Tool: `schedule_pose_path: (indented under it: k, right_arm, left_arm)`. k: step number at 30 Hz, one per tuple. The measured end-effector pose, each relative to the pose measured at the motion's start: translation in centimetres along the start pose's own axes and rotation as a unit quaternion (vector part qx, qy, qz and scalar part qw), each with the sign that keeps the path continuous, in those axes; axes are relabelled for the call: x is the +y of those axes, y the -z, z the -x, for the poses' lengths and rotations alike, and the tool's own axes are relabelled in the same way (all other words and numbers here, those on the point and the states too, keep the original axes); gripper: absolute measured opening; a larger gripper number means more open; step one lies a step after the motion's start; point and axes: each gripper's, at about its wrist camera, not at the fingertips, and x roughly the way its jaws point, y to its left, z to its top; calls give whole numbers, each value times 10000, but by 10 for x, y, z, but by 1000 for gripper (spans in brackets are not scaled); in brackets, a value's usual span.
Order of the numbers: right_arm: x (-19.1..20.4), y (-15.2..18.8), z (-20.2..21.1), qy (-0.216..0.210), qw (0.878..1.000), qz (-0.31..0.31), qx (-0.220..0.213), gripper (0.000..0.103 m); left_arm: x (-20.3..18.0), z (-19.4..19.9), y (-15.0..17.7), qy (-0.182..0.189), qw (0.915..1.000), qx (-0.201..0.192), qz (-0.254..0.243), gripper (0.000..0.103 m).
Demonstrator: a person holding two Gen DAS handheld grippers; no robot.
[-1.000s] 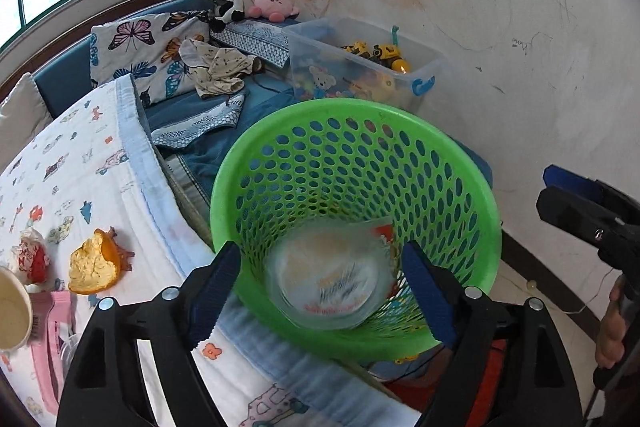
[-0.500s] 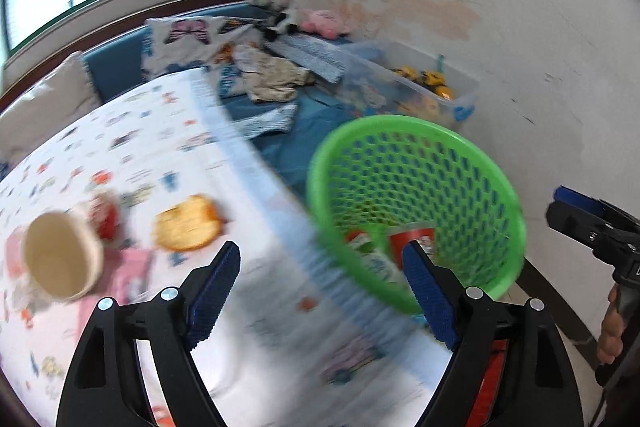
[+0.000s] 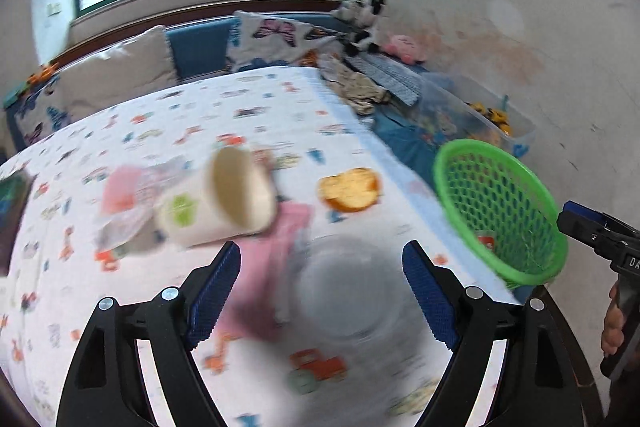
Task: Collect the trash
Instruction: 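Grasp the white paper cup with the right tool while the left tool returns over the bed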
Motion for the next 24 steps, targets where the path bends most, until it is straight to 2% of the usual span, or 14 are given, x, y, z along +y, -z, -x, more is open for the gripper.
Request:
schedule_pose_path:
  k: [5, 12, 16, 22, 24]
  right_arm:
    - [29, -7, -16, -310, 9992, 233, 94, 85]
    - [81, -17, -51, -992, 9931, 545, 321, 88]
    - [115, -24, -75, -1434, 9855, 755, 497, 92]
    - [161, -34, -112, -1841, 9746, 1064, 711, 94]
    - [171, -37, -123, -1862, 9732, 1136, 733, 95]
  left_arm:
    - [46, 13, 11, -356, 9989, -16, 312, 80]
    - [105, 29, 28, -714, 9935, 4, 881, 80]
    - [128, 34, 36, -819, 9904, 24, 1117, 80]
    - [152, 35, 43, -915, 9868, 80, 1335, 80]
    - [157, 36, 45, -936, 9861, 81, 1373, 80]
